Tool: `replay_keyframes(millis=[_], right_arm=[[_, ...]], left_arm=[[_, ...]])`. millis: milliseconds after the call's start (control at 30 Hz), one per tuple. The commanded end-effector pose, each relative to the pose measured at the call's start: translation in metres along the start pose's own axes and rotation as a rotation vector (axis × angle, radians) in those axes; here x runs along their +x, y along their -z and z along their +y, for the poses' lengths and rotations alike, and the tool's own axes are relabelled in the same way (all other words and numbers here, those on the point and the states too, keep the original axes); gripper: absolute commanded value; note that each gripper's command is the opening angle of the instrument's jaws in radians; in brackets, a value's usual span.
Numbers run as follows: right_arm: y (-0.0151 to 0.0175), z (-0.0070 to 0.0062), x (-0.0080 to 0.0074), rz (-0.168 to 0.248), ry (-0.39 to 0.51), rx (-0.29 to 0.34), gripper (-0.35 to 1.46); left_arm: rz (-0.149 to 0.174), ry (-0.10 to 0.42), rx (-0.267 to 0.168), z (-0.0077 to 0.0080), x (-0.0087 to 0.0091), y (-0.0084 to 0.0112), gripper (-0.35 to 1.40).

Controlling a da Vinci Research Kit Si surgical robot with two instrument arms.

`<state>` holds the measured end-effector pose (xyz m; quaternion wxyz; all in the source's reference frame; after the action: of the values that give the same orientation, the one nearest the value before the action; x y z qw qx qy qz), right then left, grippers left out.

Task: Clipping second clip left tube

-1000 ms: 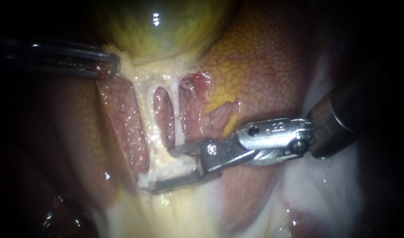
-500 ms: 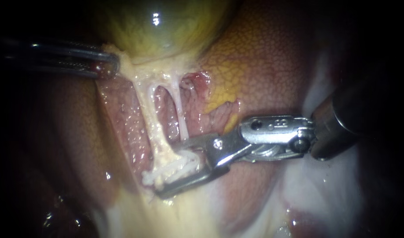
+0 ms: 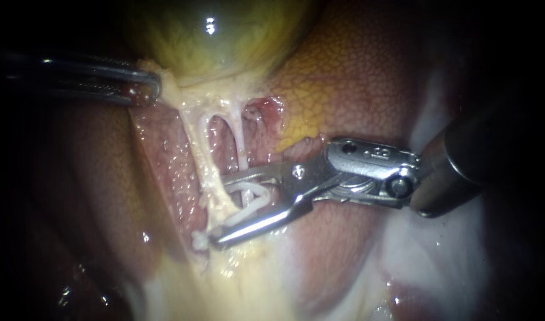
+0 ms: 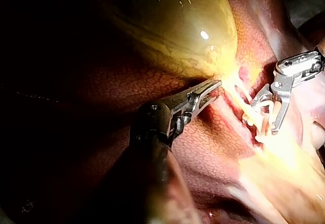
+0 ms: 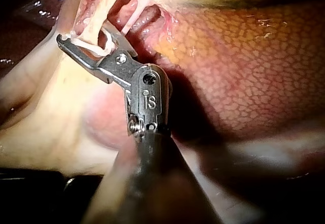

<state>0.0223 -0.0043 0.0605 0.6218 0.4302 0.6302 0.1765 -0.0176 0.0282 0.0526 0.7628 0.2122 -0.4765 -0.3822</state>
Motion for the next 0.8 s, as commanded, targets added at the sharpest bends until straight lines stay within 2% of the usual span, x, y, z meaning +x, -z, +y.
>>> replay_keyframes(millis=[33, 200, 467, 600, 800], right_arm=[[-0.0002, 0.0001, 0.0, 0.006, -0.006, 0.013, 0.48], [-0.0008, 0.0002, 0.0, 0.029, -0.044, 0.074, 0.46], [-0.0017, -0.0014, -0.0002, 0.027, -0.083, 0.167, 0.43], [-0.0025, -0.0021, -0.0002, 0.025, -0.083, 0.191, 0.41], [-0.0028, -0.0019, 0.0002, 0.043, -0.085, 0.199, 0.36]], left_arm=[[0.0, 0.0, 0.0, 0.0, 0.0, 0.0, -0.35], [0.0, 0.0, 0.0, 0.0, 0.0, 0.0, -0.35], [0.0, 0.0, 0.0, 0.0, 0.0, 0.0, -0.35], [0.0, 0.0, 0.0, 0.0, 0.0, -0.0001, -0.35], [0.0, 0.0, 0.0, 0.0, 0.0, -0.0001, -0.35]])
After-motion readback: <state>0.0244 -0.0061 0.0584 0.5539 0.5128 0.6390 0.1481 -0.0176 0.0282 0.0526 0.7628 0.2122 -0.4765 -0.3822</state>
